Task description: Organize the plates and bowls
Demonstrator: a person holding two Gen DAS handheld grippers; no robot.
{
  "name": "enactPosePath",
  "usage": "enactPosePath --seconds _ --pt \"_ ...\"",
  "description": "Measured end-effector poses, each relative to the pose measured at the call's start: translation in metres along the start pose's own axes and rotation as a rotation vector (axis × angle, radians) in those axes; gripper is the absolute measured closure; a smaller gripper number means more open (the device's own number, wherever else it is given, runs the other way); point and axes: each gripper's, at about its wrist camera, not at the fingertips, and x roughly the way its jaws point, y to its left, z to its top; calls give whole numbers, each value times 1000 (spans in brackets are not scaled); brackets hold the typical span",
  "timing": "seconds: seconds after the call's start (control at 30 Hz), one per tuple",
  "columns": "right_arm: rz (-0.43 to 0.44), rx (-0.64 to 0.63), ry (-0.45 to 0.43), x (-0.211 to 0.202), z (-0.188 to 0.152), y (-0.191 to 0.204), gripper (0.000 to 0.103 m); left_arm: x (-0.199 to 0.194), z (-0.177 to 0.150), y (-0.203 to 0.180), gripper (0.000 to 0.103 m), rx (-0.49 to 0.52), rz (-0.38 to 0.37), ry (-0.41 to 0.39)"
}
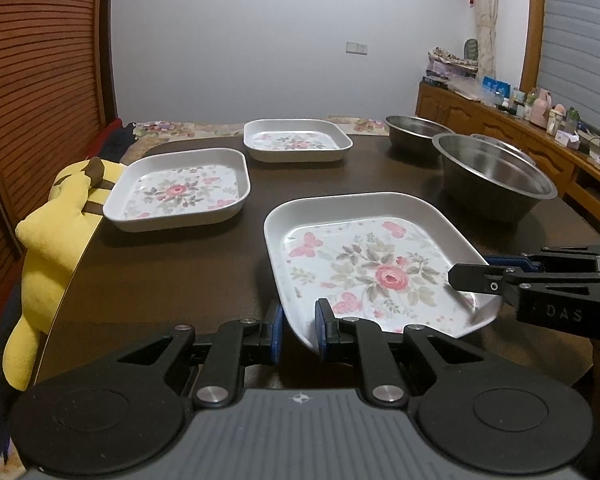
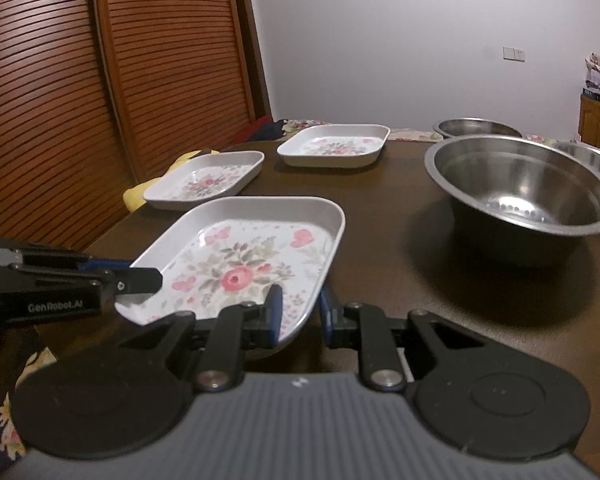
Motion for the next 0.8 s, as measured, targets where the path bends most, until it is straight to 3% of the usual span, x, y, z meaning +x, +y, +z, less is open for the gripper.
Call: enactPosePath --seconds 0.8 --pt "17 18 -3 0 -16 2 80 8 -6 2 85 -9 12 15"
